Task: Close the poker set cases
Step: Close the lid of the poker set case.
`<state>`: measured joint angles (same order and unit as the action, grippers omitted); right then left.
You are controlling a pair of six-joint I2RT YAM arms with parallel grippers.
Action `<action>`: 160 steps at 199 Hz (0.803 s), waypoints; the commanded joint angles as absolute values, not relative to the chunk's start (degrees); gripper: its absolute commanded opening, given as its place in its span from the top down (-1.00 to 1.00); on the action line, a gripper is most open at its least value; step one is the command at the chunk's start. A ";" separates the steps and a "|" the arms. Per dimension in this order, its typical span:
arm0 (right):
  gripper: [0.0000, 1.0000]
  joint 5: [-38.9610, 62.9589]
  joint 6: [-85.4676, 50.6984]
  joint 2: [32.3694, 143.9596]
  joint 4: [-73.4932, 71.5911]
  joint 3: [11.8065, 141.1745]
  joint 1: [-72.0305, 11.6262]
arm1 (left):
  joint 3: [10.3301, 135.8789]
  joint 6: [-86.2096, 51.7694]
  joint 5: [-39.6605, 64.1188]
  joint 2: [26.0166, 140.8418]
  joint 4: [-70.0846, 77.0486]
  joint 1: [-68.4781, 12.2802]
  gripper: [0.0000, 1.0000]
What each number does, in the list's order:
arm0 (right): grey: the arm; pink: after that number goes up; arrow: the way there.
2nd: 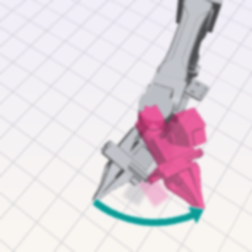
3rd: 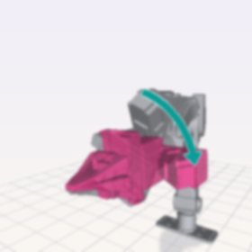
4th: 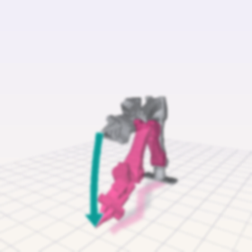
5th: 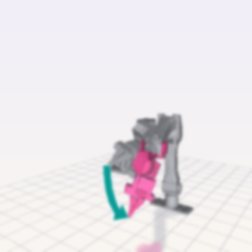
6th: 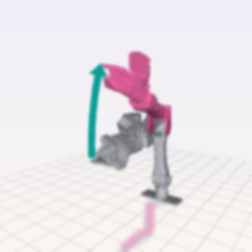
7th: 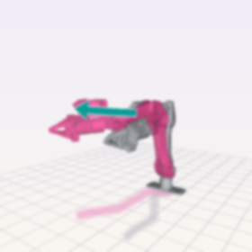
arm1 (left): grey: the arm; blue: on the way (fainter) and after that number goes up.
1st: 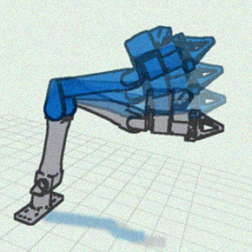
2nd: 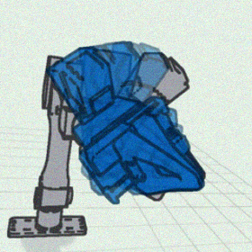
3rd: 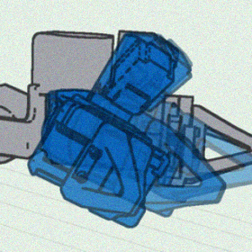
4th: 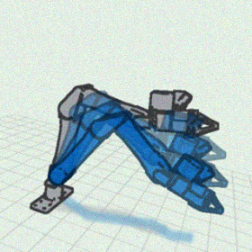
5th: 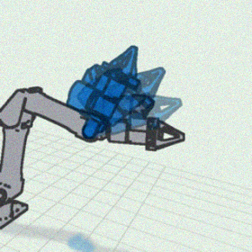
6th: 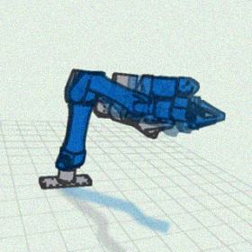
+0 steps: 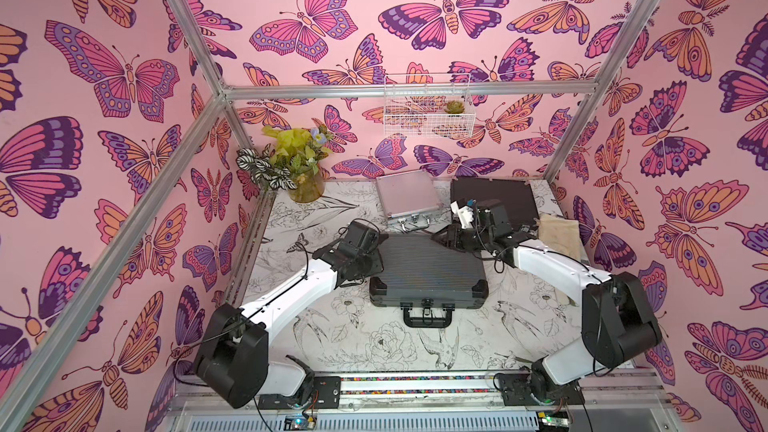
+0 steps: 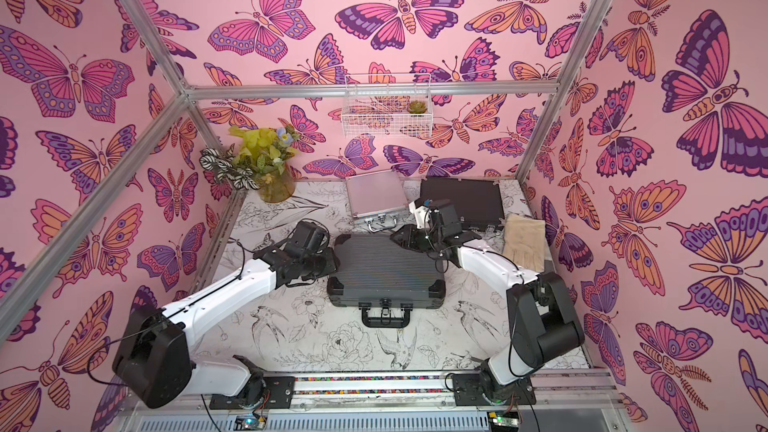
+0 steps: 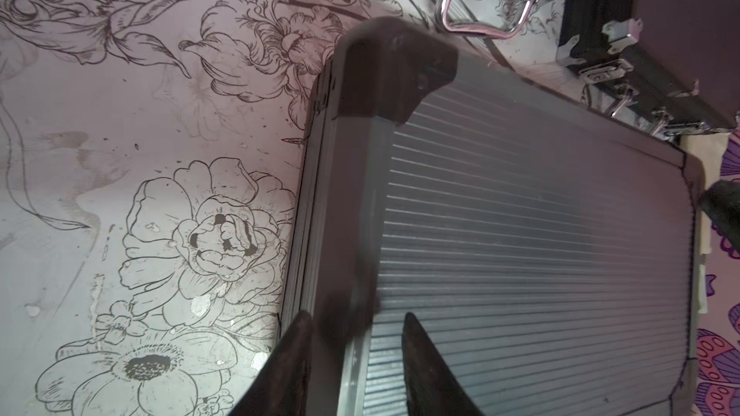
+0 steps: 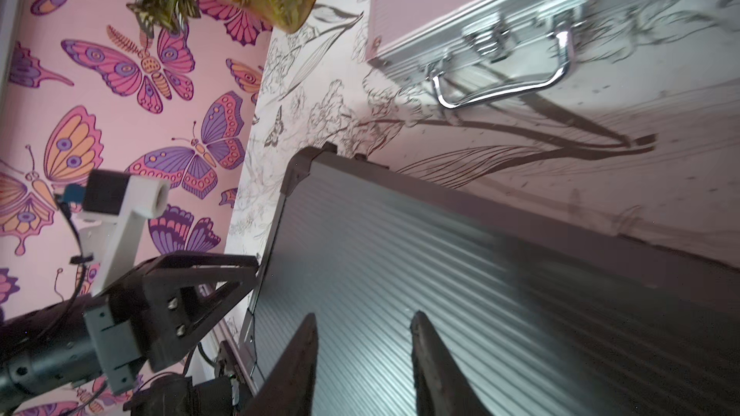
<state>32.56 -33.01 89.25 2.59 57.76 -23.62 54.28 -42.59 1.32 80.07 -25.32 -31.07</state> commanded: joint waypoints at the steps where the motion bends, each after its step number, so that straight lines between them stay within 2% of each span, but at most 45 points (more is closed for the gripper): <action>1: 0.20 32.24 -33.19 88.93 2.88 58.50 -26.41 | 51.79 -41.13 1.43 80.43 -24.02 -31.20 0.20; 56: 0.20 34.49 -35.80 89.63 -0.10 57.15 -31.19 | 48.46 -42.24 1.24 80.09 -22.65 -31.02 0.20; 93: 0.20 36.65 -40.25 91.99 -7.33 53.58 -32.10 | 48.59 -41.34 0.54 79.97 -22.74 -30.98 0.18; 131: 0.21 36.25 -39.82 94.08 -7.21 51.41 -32.52 | 51.71 -37.40 -1.39 79.98 -24.91 -33.09 0.15; 160: 0.22 34.61 -38.36 94.76 -4.84 50.51 -32.39 | 56.04 -35.09 -3.35 79.06 -28.68 -36.47 0.05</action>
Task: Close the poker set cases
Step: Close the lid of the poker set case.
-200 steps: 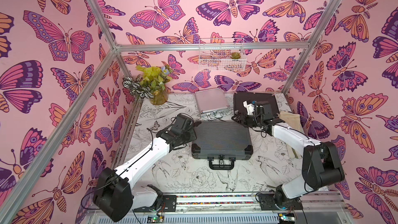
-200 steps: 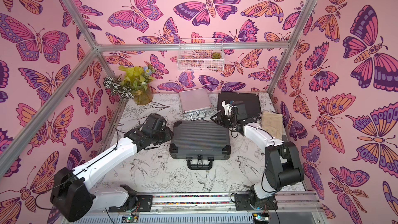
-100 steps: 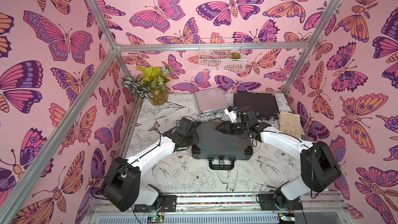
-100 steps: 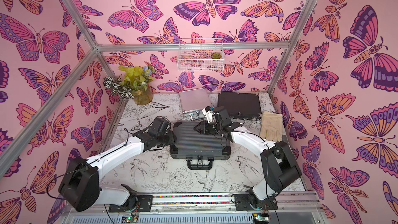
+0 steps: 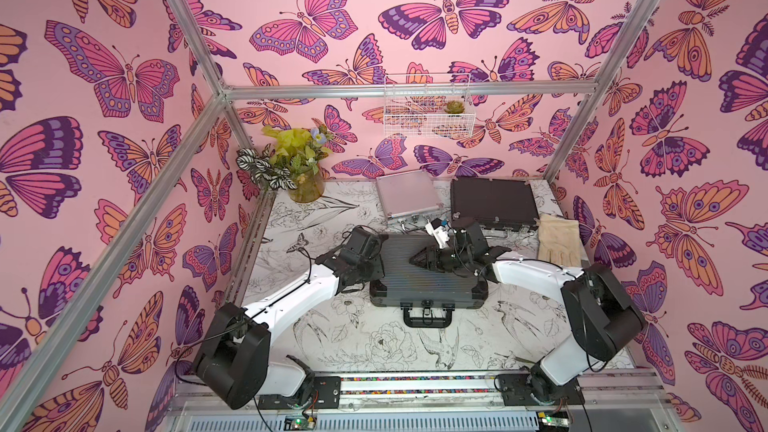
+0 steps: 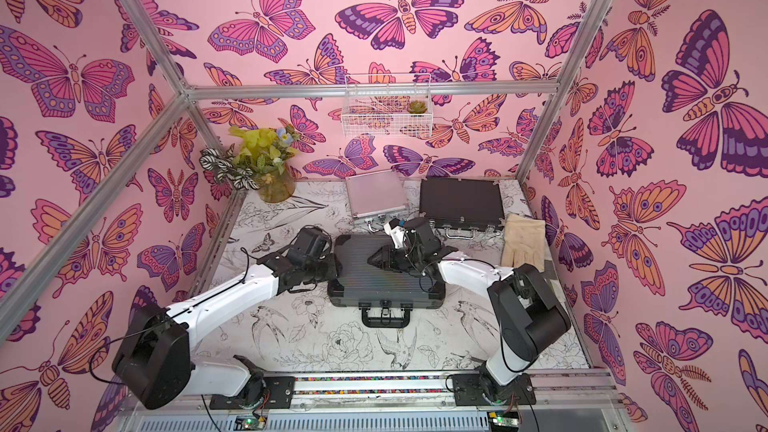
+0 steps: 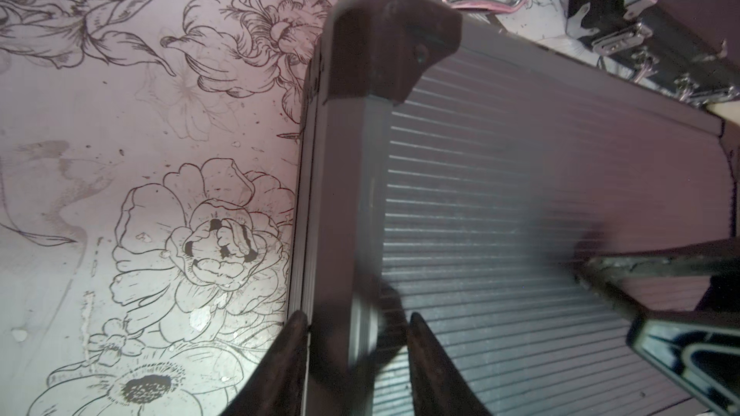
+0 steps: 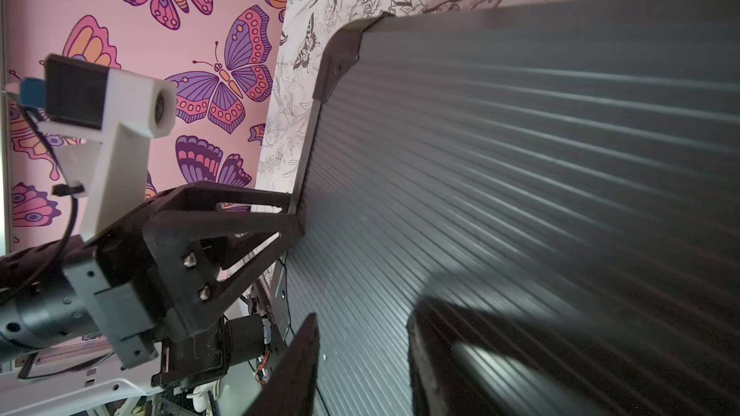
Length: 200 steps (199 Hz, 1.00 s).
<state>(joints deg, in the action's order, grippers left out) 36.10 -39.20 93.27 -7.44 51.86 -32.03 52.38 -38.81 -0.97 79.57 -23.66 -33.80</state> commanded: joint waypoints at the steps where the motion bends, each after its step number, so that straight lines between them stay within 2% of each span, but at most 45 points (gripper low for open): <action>1: 0.21 34.58 -38.34 94.75 -4.75 50.52 -32.41 | 56.24 -34.99 -3.26 78.99 -28.80 -36.65 0.05; 57: 0.22 34.93 -38.51 94.80 -4.13 49.75 -29.26 | 61.21 -36.36 2.15 81.22 -29.79 -46.81 -0.16; 82: 0.22 34.76 -38.74 95.87 -4.46 49.50 -28.83 | 60.57 -38.93 3.13 82.75 -27.74 -50.90 -0.18; 158: 0.25 34.11 -37.87 95.37 -2.56 50.32 -27.06 | 56.21 -42.86 6.20 84.03 -25.71 -56.79 -0.20; 200: 0.26 33.46 -37.53 95.54 -1.90 51.15 -27.07 | 51.59 -46.79 8.73 85.37 -20.39 -57.21 -0.27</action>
